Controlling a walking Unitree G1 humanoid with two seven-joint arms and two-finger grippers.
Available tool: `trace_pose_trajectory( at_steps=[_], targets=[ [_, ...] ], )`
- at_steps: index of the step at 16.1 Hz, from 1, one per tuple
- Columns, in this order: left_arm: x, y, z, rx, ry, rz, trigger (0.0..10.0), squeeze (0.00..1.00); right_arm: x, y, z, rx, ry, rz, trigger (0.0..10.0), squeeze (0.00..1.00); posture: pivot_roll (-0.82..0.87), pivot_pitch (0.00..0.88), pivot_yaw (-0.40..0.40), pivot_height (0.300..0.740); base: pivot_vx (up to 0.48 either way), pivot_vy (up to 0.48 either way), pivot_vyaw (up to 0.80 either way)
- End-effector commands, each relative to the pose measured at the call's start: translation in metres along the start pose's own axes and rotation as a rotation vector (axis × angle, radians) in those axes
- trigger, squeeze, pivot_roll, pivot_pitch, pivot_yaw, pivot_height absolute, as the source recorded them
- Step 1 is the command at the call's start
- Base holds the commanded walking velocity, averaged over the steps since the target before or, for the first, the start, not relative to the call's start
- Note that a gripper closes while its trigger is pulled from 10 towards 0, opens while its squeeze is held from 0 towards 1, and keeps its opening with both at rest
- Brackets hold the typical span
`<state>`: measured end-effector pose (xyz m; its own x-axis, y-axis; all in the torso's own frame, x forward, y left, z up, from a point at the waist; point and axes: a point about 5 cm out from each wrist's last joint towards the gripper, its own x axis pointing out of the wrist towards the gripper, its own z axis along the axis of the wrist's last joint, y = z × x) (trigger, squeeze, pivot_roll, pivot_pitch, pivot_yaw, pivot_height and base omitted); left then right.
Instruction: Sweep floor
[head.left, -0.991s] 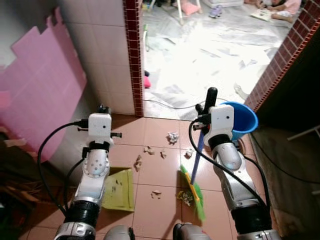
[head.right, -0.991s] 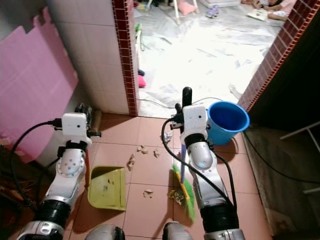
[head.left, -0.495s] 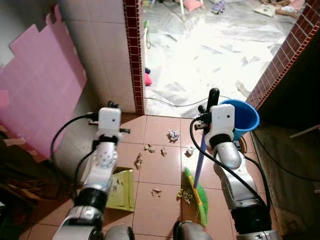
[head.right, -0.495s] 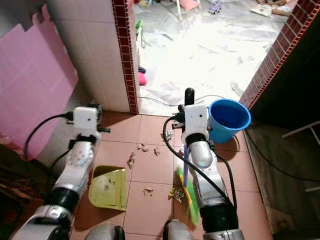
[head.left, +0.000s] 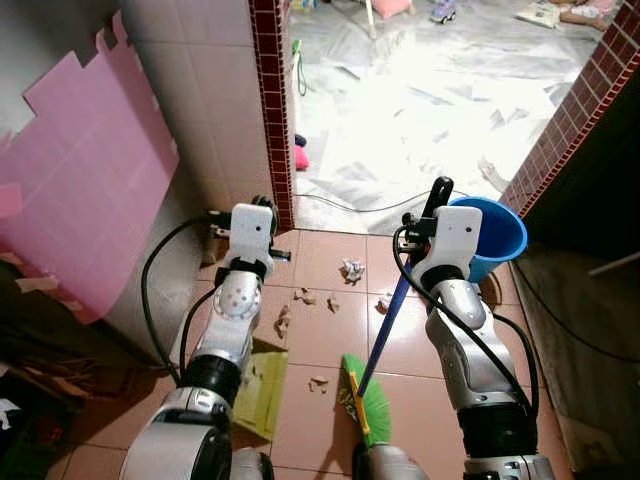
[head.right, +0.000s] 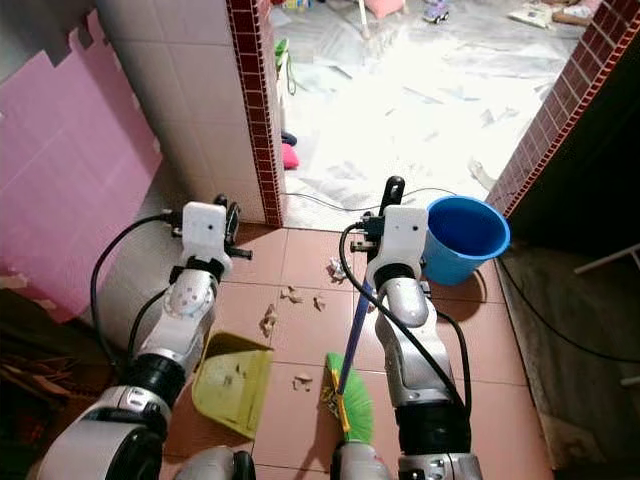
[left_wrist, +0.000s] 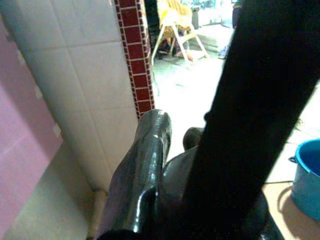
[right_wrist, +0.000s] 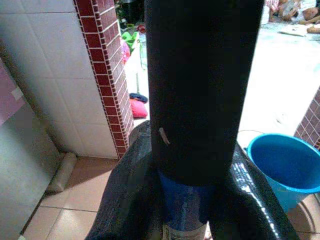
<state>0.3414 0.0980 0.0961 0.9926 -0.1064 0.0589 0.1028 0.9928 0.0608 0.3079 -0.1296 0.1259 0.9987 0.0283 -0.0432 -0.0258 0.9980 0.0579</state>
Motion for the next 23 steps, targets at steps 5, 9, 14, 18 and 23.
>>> trace_pose_trajectory(
  at_steps=[5,9,14,18,23],
  targets=[
    [-0.015,-0.024,-0.033,-0.291,0.177,0.109,10.0,0.00,0.003,0.010,0.005,0.074,0.002,0.031,10.0,0.00,-0.13,0.141,-0.023,0.740,0.000,0.000,0.00],
    [-0.011,-0.034,-0.029,-0.283,0.177,0.092,10.0,0.00,0.007,0.017,0.008,0.279,0.061,0.078,10.0,0.00,-0.14,0.123,-0.022,0.740,0.000,0.000,0.00],
    [-0.003,-0.017,-0.021,-0.215,0.125,0.112,10.0,0.00,0.018,0.017,0.051,0.273,-0.058,0.237,10.0,0.00,-0.14,0.090,-0.016,0.740,0.000,0.000,0.00],
    [0.005,0.015,-0.014,-0.168,0.092,0.159,10.0,0.00,0.029,0.000,0.097,0.091,-0.283,0.222,10.0,0.00,-0.13,0.054,-0.009,0.740,0.000,0.000,0.00],
    [0.018,0.045,0.009,-0.120,0.002,0.192,10.0,0.00,0.037,-0.019,0.109,-0.022,-0.347,0.150,10.0,0.00,-0.12,0.014,-0.009,0.740,0.000,0.000,0.00]
  ],
)
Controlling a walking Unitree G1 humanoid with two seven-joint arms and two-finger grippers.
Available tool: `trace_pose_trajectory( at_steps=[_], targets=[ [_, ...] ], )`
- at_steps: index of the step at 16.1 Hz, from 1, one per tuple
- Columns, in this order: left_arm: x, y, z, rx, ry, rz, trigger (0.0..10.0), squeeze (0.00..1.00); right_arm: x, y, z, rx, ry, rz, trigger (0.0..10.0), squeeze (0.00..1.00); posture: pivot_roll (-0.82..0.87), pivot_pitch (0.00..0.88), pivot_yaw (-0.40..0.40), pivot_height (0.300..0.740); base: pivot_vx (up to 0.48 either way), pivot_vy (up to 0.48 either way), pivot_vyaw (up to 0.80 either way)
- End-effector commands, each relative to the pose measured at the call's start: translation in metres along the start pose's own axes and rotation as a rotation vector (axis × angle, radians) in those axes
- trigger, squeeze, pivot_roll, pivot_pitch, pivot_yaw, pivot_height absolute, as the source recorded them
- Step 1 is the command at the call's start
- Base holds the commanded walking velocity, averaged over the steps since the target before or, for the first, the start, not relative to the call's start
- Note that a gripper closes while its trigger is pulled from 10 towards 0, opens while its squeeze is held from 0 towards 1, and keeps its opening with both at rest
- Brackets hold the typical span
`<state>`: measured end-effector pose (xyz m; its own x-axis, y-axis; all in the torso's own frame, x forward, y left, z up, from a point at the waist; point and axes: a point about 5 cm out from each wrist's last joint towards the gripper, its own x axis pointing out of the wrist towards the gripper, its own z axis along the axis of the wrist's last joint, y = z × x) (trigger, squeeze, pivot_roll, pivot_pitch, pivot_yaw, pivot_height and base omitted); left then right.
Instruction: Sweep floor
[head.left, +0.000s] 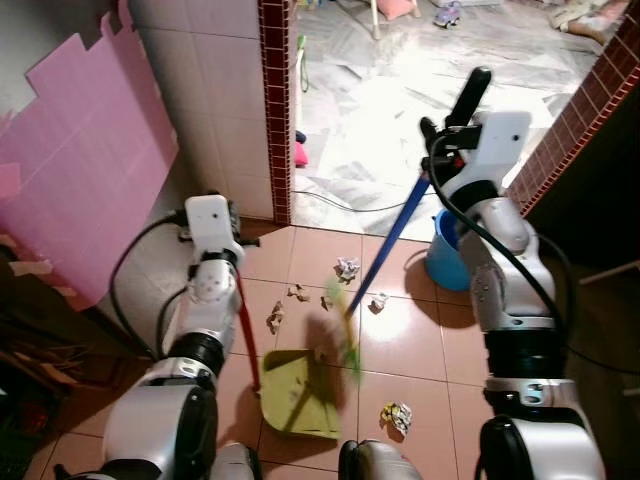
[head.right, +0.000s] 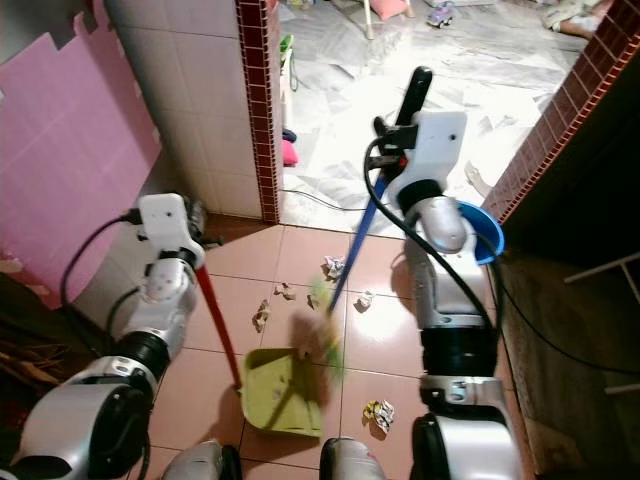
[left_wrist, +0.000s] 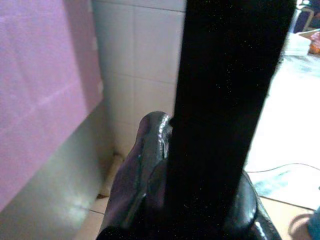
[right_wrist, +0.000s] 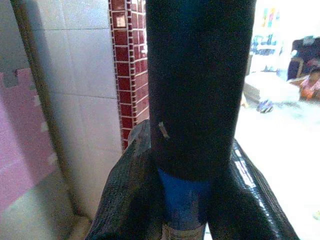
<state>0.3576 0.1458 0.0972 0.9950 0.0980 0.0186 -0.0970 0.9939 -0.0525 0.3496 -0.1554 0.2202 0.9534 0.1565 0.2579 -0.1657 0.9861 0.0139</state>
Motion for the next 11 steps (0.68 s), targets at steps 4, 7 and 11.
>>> trace_pose_trajectory(
  at_steps=[4,7,11],
  targets=[
    [0.013,0.008,0.042,-0.014,-0.183,-0.009,10.0,0.00,-0.007,-0.015,-0.002,-0.151,-0.038,-0.054,10.0,0.00,-0.09,0.000,-0.016,0.740,0.000,0.000,0.00],
    [0.007,0.011,0.050,-0.028,-0.236,-0.014,10.0,0.00,-0.015,-0.019,-0.013,-0.183,-0.005,-0.060,10.0,0.00,-0.08,0.000,-0.022,0.740,0.000,0.000,0.00],
    [-0.010,0.015,0.025,0.077,-0.186,-0.019,10.0,0.00,-0.018,-0.019,-0.033,-0.246,0.073,-0.085,10.0,0.00,-0.06,0.000,-0.029,0.740,0.000,0.000,0.00]
  ],
)
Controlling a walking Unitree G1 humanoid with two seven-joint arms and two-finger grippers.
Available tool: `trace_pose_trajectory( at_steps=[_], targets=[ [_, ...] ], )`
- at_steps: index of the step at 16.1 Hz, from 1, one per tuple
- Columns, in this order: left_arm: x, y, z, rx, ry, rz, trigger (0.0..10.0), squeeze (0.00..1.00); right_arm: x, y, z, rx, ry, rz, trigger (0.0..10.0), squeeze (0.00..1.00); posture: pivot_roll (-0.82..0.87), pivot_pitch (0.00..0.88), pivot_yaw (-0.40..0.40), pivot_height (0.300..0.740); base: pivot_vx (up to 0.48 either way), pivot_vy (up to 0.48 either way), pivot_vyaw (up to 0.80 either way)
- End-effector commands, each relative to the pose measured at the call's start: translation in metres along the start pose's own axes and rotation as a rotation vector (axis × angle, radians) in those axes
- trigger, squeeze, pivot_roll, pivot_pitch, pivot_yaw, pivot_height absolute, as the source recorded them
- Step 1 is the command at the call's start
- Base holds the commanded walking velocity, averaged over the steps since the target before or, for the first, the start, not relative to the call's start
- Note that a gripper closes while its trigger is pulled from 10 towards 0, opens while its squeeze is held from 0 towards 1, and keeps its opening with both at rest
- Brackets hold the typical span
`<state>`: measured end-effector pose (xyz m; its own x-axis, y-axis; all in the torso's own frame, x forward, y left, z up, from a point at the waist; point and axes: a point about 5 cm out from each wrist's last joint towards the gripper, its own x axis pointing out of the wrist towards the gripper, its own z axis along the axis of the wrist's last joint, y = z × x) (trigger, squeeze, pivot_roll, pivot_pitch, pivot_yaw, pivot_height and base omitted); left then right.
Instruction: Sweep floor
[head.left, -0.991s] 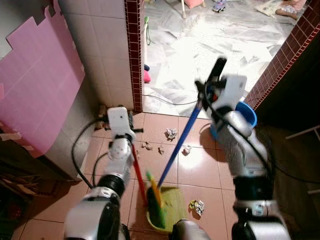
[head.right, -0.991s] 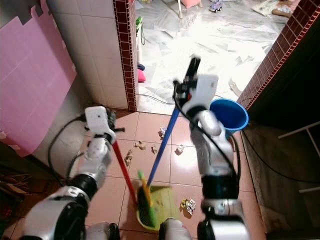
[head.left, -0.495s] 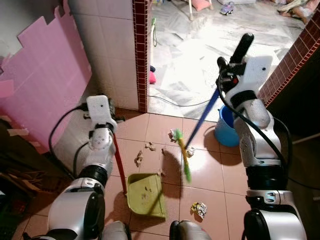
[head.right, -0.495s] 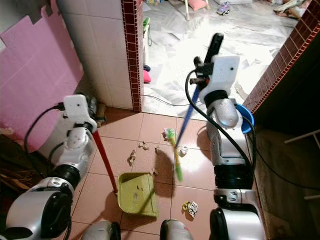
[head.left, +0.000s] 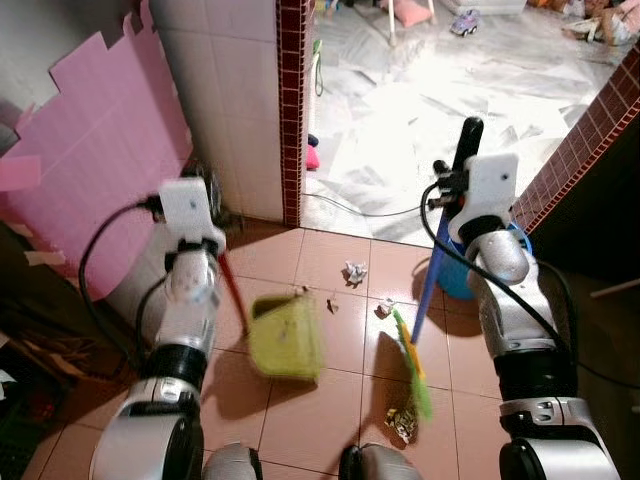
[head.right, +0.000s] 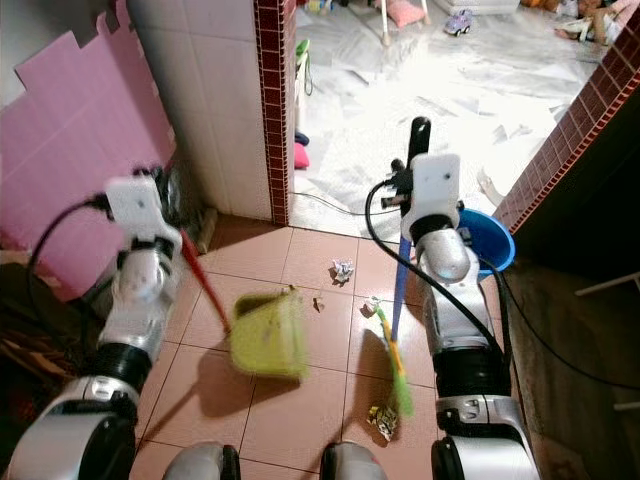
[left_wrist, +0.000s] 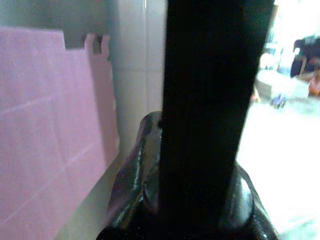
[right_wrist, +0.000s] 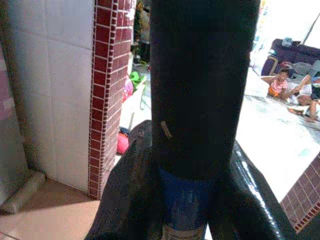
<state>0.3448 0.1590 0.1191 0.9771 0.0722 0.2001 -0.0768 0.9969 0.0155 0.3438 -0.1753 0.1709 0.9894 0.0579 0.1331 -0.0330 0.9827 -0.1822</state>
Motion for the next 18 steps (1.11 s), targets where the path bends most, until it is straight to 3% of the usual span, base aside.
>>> trace_pose_trajectory(
  at_steps=[1,3,5,8,12,13,16,18],
  targets=[
    [-0.004,-0.002,-0.007,0.028,0.040,-0.033,10.0,0.00,0.000,-0.006,0.006,-0.053,-0.037,-0.025,10.0,0.00,-0.06,0.000,-0.031,0.740,0.000,0.000,0.00],
    [-0.017,-0.017,-0.023,0.025,0.131,-0.165,10.0,0.00,-0.002,-0.010,-0.003,-0.105,0.019,-0.043,10.0,0.00,-0.07,0.000,-0.031,0.740,0.000,0.000,0.00],
    [-0.020,-0.024,-0.028,0.059,0.156,-0.190,10.0,0.00,-0.004,-0.011,-0.014,-0.112,0.093,-0.057,10.0,0.00,-0.07,0.000,-0.032,0.740,0.000,0.000,0.00],
    [-0.015,-0.040,-0.026,0.037,0.158,-0.221,10.0,0.00,-0.014,-0.005,-0.045,-0.019,0.292,-0.098,10.0,0.00,-0.08,0.000,-0.038,0.740,0.000,0.000,0.00],
    [-0.019,-0.054,-0.034,0.013,0.209,-0.259,10.0,0.00,-0.012,0.007,-0.044,0.100,0.314,-0.089,10.0,0.00,-0.10,0.000,-0.035,0.740,0.000,0.000,0.00],
    [-0.019,-0.057,-0.035,0.011,0.214,-0.262,10.0,0.00,-0.010,0.010,-0.041,0.164,0.302,-0.091,10.0,0.00,-0.10,0.004,-0.034,0.740,0.000,0.000,0.00],
    [-0.019,-0.063,-0.035,0.000,0.221,-0.264,10.0,0.00,0.000,0.022,-0.014,0.330,0.162,-0.018,10.0,0.00,-0.11,0.009,-0.034,0.740,0.000,0.000,0.00],
    [-0.018,-0.063,-0.036,-0.007,0.228,-0.247,10.0,0.00,0.000,0.027,-0.012,0.371,0.166,0.029,10.0,0.00,-0.11,0.009,-0.036,0.740,0.000,0.000,0.00]
  ],
)
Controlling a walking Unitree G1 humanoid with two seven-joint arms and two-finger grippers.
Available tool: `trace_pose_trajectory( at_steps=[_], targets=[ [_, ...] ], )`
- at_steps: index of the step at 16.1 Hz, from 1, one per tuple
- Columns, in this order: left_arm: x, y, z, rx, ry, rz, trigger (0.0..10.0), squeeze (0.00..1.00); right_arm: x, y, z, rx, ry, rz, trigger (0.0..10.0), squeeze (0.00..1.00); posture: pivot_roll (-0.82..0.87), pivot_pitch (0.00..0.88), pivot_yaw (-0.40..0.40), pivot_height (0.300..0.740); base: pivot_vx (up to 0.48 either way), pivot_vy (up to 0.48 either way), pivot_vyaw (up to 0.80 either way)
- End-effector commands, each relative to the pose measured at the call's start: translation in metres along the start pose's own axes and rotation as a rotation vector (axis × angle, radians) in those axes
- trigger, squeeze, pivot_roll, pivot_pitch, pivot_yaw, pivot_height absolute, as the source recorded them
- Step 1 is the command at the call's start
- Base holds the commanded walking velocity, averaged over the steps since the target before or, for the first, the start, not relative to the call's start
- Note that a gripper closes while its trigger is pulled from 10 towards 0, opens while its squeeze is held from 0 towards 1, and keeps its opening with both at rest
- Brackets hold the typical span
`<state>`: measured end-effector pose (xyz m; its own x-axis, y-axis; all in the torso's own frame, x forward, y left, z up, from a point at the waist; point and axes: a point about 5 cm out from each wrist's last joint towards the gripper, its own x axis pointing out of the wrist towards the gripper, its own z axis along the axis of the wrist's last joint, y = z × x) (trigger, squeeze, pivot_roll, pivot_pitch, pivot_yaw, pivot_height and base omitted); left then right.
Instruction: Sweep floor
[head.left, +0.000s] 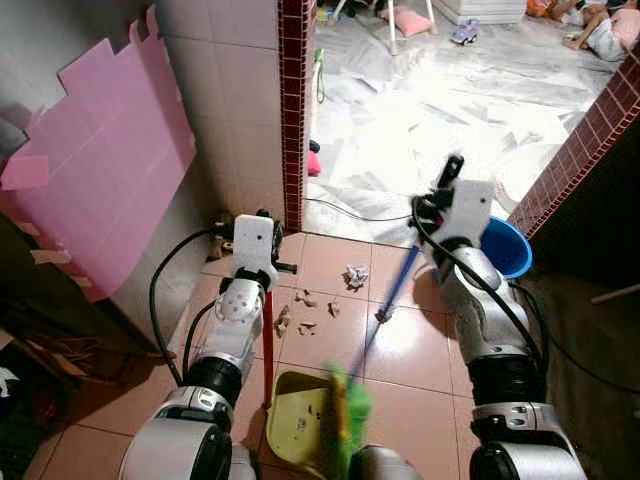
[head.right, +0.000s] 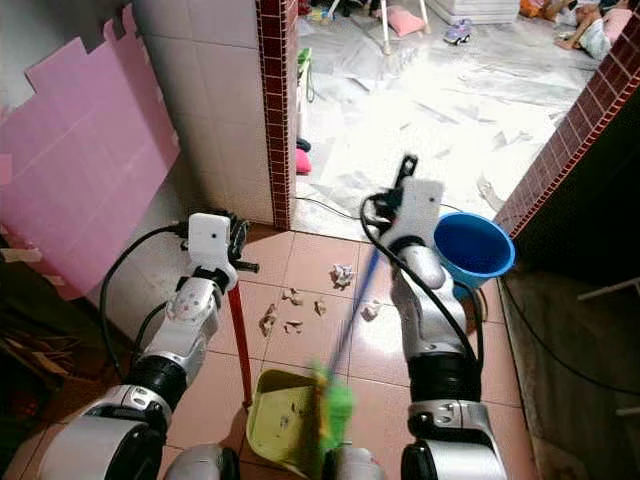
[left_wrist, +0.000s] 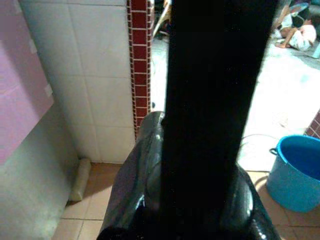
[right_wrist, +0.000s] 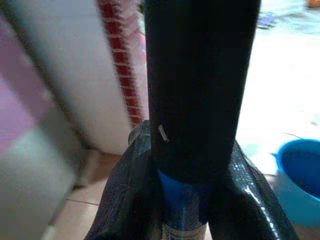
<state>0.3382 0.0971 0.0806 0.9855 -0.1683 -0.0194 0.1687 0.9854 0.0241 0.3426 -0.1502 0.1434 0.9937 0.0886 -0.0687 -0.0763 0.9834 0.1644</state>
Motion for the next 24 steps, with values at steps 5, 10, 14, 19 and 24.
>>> trace_pose_trajectory(
  at_steps=[5,10,14,19,24],
  targets=[
    [0.002,0.011,-0.003,-0.021,0.026,0.080,10.0,0.00,0.004,-0.005,0.029,-0.071,-0.097,0.111,10.0,0.00,-0.12,0.000,-0.040,0.740,0.000,0.000,0.00],
    [0.003,0.028,-0.005,0.018,0.047,0.192,10.0,0.00,0.007,0.000,0.070,-0.069,-0.273,0.167,10.0,0.00,-0.12,0.000,-0.039,0.740,0.000,0.000,0.00],
    [0.002,0.051,0.001,0.079,0.018,0.320,10.0,0.00,0.008,0.003,0.058,-0.110,-0.230,0.209,10.0,0.00,-0.12,0.005,-0.050,0.740,0.000,0.000,0.00],
    [-0.004,0.075,0.002,0.178,0.014,0.445,10.0,0.00,-0.002,0.022,0.039,-0.256,-0.261,0.281,10.0,0.00,-0.12,0.042,-0.043,0.740,0.000,0.000,0.00],
    [-0.007,0.082,0.000,0.192,0.031,0.541,10.0,0.00,-0.011,0.046,0.014,-0.228,-0.282,0.360,10.0,0.00,-0.14,0.074,-0.029,0.740,0.000,0.000,0.00]
  ],
)
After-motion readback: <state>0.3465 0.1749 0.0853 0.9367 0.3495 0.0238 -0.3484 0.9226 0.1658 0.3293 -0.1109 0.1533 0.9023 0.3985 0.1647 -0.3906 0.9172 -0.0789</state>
